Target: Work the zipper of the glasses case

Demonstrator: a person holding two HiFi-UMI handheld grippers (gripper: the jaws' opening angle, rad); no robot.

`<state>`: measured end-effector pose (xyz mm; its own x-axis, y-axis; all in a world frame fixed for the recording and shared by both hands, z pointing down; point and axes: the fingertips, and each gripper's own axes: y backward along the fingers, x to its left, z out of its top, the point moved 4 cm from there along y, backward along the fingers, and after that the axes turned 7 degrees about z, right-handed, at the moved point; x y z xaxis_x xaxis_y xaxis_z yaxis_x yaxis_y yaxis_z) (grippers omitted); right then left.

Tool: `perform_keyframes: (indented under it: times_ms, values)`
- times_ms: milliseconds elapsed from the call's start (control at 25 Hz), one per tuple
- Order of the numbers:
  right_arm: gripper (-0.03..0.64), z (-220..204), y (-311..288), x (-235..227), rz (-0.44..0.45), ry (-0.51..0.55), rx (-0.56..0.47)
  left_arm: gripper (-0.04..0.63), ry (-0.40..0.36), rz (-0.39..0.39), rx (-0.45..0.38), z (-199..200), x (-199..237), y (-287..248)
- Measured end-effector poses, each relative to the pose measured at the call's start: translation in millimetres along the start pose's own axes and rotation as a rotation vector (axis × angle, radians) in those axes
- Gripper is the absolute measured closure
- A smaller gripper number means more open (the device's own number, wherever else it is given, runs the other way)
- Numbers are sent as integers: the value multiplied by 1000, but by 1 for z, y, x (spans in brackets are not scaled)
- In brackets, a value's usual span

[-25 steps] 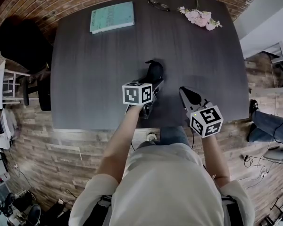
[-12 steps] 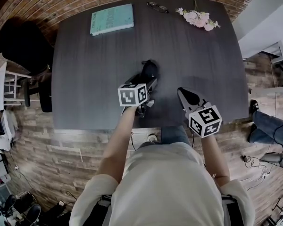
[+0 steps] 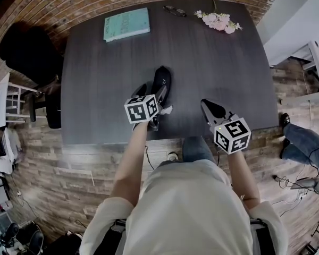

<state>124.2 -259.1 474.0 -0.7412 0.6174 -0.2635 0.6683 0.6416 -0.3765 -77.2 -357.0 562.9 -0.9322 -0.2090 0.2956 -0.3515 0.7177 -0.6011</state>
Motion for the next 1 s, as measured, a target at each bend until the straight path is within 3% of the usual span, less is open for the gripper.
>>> perform_keyframes:
  times_ms: [240, 560, 1000]
  values:
    - [614, -2, 22, 34, 3, 20, -47, 256, 3, -34, -75, 2, -21, 55]
    - [614, -8, 51, 90, 18, 46, -131, 377, 39, -77, -174, -12, -43, 148]
    - [614, -17, 86, 159, 27, 102, -214, 498, -9, -80, -243, -58, -45, 253]
